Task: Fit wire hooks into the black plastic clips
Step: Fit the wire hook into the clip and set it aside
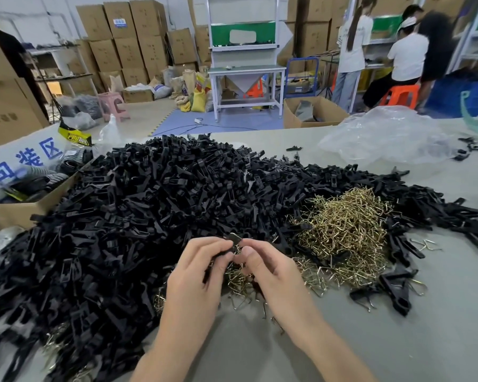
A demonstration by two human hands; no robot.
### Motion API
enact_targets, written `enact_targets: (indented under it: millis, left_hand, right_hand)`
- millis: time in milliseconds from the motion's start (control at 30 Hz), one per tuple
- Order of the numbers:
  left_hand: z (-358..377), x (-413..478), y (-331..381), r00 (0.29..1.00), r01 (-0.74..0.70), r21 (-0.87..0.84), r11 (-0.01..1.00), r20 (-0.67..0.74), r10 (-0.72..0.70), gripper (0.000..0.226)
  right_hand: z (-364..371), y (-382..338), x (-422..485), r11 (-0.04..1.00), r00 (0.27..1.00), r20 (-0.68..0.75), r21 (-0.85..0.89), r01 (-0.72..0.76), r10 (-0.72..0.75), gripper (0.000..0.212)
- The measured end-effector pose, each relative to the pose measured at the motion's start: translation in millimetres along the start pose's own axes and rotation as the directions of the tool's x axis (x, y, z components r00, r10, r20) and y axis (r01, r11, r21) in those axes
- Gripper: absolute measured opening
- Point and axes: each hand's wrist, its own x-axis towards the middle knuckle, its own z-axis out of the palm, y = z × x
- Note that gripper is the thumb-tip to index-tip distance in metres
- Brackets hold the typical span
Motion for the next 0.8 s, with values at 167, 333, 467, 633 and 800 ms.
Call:
enact_targets:
  millis: [167, 333, 467, 633, 800]
  left_hand:
    - [5, -4, 2, 0.994, -0.052, 0.007, 0.999, 0.102, 0.051, 0.020]
    - [7, -3, 5, 0.997, -0.045, 0.021, 0.999, 0.071, 0.043, 0.020]
    - [3, -1, 1, 0.994, -0.085, 0.097, 0.992, 0.071, 0.078, 0.019]
    - [-2, -1, -5, 0.995, -0.103, 0.160, 0.982, 0.035, 0.098, 0.021]
    - [-1, 0, 2, 0.998, 0.027, 0.054, 0.998, -0.063, -0.024, 0.023]
  right_hand:
    - [-5, -2, 10, 0.954, 0.991, -0.028, 0.276, -0.117, 0.130, 0.020]
    - [-7, -3, 15, 0.857, 0.977, -0.051, 0.491, -0.155, 0.206, 0.018]
    - [-6, 0, 12, 0.964, 0.981, -0.137, 0.247, -0.098, 0.135, 0.017]
    - [-8, 0, 7, 0.991, 0.974, -0.195, 0.090, -0.097, 0.113, 0.026]
    - [-4, -6, 6, 0.992, 0.996, -0.053, 0.109, -0.070, 0.077, 0.023]
